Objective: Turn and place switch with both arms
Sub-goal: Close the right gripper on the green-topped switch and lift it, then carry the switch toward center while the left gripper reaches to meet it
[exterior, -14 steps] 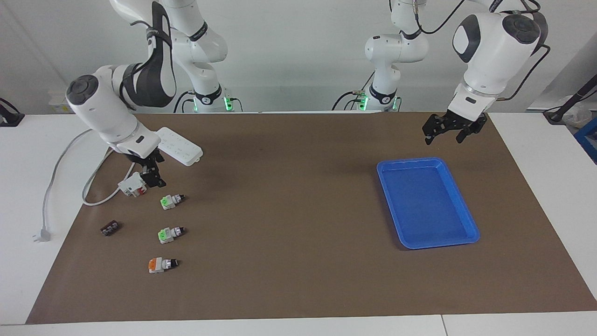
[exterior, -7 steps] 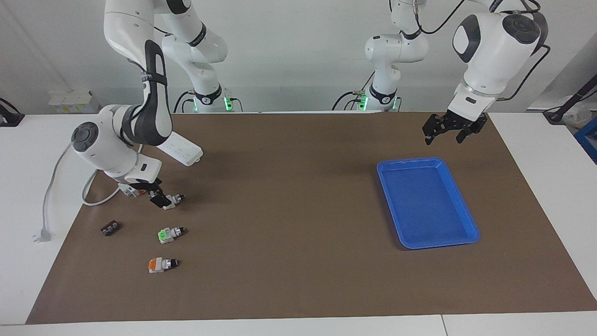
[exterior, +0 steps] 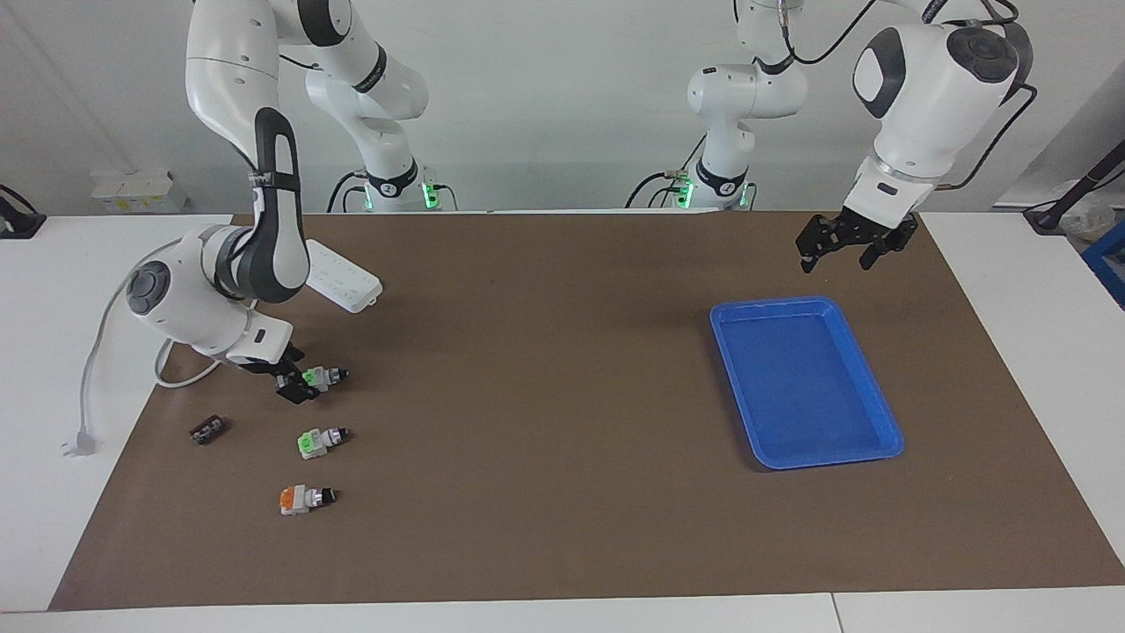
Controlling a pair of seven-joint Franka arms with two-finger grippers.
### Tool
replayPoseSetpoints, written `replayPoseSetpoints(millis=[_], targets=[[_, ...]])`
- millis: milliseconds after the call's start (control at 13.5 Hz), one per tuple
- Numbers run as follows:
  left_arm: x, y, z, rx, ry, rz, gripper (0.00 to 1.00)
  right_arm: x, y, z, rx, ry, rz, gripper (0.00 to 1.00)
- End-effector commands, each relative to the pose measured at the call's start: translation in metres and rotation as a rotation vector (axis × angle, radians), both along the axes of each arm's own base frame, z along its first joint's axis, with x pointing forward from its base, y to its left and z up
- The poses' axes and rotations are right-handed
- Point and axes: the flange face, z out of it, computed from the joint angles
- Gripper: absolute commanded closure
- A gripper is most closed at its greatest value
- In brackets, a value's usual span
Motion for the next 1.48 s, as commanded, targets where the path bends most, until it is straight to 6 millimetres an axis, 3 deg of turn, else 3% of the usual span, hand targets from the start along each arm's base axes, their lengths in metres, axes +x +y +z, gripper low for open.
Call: replayPoseSetpoints(millis=[0,74,222,296,370,444,593,815,1037,1407], targets=[[-0.006,0.004,0.003,0.014,-0.013,0.006,0.00,0.000,0.001,-0.006,0.045,0.001,-0.047,0.05],[-0.006,0.002,0.005,0.014,-0.018,0.003,0.00,-0.002,0.001,-0.007,0.046,0.009,-0.060,0.06],[-0.007,-0.003,0.006,0.014,-0.019,-0.002,0.00,-0.004,0.001,-0.008,0.045,0.019,-0.080,0.24],[-0.008,-0.002,0.005,0.014,-0.017,0.000,0.00,-0.003,0.001,-0.007,0.045,0.018,-0.083,0.40],[-0.008,-0.002,0.007,0.013,-0.021,0.001,0.00,-0.004,0.002,-0.006,0.053,0.024,-0.095,0.74],[-0.007,-0.004,0.006,0.013,-0.023,0.000,0.00,-0.005,0.002,-0.006,0.070,0.031,-0.121,1.00],[-0.009,-0.005,0.005,0.012,-0.023,-0.007,0.00,-0.007,0.001,-0.003,0.091,0.042,-0.151,1.00],[-0.009,-0.016,0.001,-0.025,-0.037,-0.012,0.00,-0.011,0.007,0.021,0.141,0.067,-0.215,1.00],[-0.016,-0.038,-0.001,-0.192,-0.016,0.013,0.03,-0.018,0.034,0.055,0.157,0.131,-0.261,1.00],[-0.032,-0.107,0.005,-0.452,0.016,-0.011,0.10,-0.033,0.105,0.091,0.290,0.147,-0.276,1.00]])
